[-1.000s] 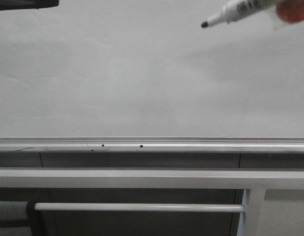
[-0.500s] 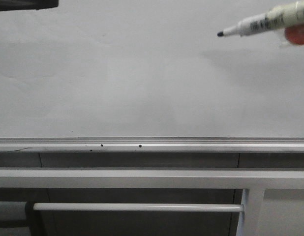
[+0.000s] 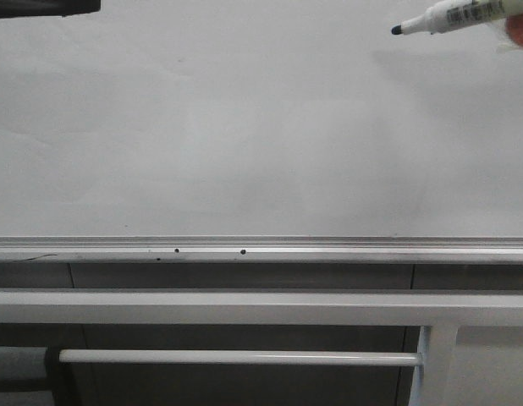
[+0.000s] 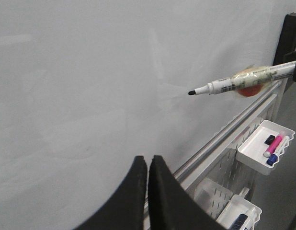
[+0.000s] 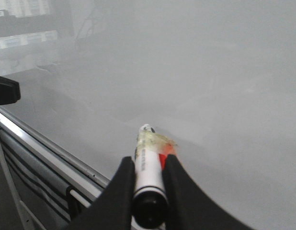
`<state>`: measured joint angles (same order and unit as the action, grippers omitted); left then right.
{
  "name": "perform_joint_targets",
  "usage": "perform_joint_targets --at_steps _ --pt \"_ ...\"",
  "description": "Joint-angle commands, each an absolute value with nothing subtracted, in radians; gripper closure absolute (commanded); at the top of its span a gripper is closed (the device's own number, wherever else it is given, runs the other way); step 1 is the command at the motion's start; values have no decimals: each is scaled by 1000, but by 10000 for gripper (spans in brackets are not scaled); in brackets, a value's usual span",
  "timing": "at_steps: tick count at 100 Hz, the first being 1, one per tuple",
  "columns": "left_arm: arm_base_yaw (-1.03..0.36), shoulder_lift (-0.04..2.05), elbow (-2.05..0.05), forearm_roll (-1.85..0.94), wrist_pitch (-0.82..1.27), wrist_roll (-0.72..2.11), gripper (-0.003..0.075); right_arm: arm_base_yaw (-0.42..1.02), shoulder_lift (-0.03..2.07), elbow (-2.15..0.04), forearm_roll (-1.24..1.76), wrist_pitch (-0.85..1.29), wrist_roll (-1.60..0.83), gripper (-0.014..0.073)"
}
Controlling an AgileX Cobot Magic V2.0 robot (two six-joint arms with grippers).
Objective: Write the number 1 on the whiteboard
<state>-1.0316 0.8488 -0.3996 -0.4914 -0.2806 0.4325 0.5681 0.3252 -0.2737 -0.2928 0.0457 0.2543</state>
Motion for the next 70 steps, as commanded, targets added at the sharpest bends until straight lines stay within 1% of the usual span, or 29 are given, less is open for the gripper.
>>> perform_joint_targets --at_steps 1,18,36,70 --pt "-1033 845 -427 -492 -361 426 741 532 334 -311 -297 -39 254 633" --pt "-1033 846 -427 -492 -361 426 741 491 334 -311 -295 -58 254 635" --pt "-1033 846 -427 -492 -363 426 741 490 353 -311 -288 0 254 635" --pt "-1033 846 -427 -492 -363 426 741 490 438 -307 -263 32 254 636"
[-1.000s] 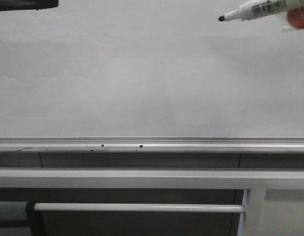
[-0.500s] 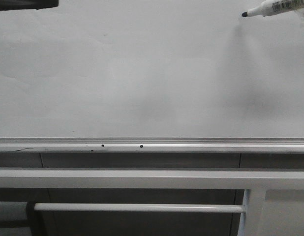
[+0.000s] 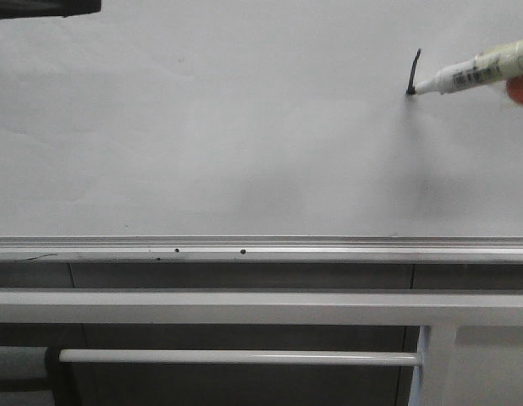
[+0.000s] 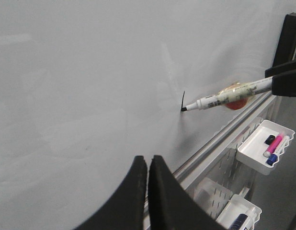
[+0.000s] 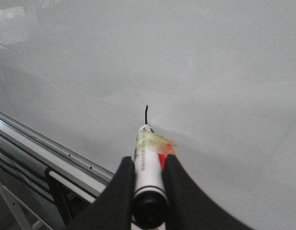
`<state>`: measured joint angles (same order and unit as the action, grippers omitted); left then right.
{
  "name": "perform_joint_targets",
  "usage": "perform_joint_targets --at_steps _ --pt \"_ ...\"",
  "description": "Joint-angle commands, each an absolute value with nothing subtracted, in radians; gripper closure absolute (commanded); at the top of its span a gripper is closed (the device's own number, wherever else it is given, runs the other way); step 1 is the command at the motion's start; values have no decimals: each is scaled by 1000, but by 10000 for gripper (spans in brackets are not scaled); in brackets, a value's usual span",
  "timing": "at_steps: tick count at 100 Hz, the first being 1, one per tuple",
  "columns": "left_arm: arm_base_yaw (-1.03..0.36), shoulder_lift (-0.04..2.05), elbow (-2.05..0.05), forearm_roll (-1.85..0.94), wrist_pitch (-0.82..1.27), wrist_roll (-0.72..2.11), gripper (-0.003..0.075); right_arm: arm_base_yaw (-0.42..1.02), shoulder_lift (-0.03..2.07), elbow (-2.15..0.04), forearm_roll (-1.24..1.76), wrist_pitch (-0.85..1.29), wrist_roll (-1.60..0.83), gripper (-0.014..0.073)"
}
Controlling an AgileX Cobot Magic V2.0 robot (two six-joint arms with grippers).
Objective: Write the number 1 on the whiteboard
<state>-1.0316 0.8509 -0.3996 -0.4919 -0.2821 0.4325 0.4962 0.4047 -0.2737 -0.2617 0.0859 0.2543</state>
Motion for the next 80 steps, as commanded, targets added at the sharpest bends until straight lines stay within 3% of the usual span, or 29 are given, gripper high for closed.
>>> perform_joint_targets --at_steps 1,39,80 --pt "-1033 846 -427 -492 -363 426 741 490 440 -307 -263 31 254 636" --pt "-1033 846 -427 -492 -363 426 741 490 560 -307 -243 0 254 636" --pt "-1033 846 -427 -492 -353 426 741 550 506 -309 -170 22 254 636"
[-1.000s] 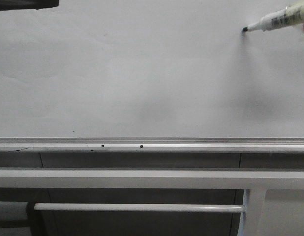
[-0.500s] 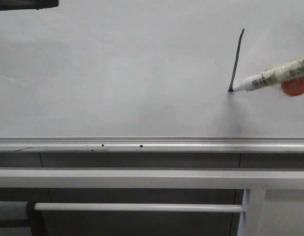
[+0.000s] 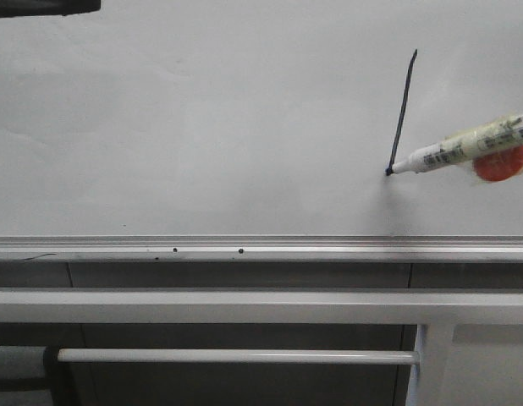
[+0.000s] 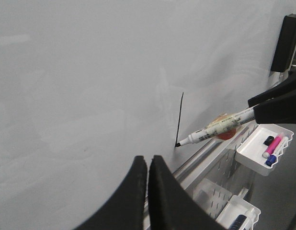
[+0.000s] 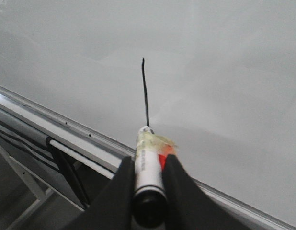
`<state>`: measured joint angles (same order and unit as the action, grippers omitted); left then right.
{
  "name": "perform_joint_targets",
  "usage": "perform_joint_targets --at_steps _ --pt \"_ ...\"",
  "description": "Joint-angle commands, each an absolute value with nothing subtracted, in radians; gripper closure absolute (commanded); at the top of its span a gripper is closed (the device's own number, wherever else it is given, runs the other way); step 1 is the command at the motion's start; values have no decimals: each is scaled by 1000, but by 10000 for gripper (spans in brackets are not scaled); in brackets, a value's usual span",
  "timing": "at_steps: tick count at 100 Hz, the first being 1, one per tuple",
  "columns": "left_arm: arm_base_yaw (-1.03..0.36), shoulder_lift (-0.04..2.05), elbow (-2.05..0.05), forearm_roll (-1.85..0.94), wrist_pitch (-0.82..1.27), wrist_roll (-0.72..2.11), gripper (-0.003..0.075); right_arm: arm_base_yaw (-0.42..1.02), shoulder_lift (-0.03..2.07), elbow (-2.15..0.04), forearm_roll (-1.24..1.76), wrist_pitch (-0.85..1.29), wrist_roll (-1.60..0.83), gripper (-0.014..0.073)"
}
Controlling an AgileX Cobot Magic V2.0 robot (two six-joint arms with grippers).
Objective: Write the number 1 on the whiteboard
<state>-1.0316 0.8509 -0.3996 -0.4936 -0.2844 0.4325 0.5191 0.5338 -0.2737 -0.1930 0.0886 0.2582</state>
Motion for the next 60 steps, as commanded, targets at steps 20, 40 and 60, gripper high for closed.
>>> perform_joint_targets --at_steps 20,40,60 --pt "-1033 846 -427 -480 -346 426 740 669 415 -316 -119 201 254 636" --pt "-1033 861 -427 -269 -290 426 730 703 434 -420 -119 381 254 636" --pt "-1033 974 -429 -142 -284 426 472 703 545 -588 -117 554 240 636"
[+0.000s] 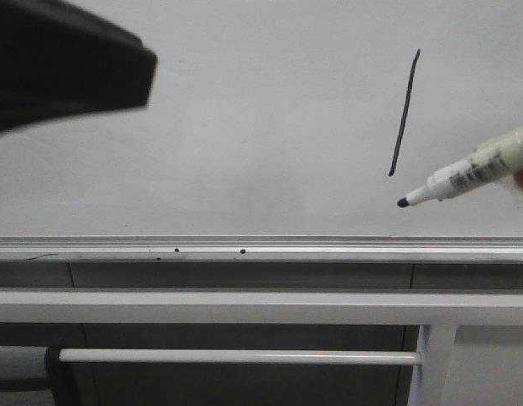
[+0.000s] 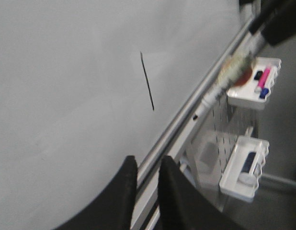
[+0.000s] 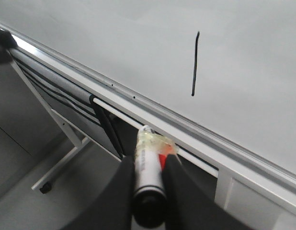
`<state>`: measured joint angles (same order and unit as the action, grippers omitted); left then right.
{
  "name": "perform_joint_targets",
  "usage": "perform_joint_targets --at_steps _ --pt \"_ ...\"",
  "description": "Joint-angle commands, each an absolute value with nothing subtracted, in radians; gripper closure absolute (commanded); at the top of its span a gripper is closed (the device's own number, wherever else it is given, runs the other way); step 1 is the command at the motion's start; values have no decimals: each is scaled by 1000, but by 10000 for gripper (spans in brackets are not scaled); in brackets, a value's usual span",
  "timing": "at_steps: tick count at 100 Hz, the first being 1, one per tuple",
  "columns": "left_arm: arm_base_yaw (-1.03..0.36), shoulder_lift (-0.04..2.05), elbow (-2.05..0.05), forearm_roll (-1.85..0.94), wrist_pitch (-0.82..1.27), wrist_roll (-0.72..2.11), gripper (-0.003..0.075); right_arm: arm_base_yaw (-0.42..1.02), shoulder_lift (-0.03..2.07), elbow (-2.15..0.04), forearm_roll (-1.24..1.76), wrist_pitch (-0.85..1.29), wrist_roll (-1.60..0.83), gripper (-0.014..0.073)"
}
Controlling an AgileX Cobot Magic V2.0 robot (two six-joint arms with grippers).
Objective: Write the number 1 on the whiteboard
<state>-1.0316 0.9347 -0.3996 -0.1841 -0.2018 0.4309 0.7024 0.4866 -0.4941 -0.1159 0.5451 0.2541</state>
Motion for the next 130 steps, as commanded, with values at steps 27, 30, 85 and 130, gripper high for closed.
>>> perform_joint_targets --at_steps 27,30,85,130 --pt "-1099 1110 -431 -60 -482 426 261 703 751 -742 65 657 87 636" --pt "-1105 1121 -431 -60 -496 426 261 703 768 -752 83 657 71 636" --pt "-1120 1230 -436 -96 -620 426 261 816 962 -871 93 557 54 637" --pt "-1120 1230 -436 -113 -620 426 325 816 960 -871 88 507 54 637"
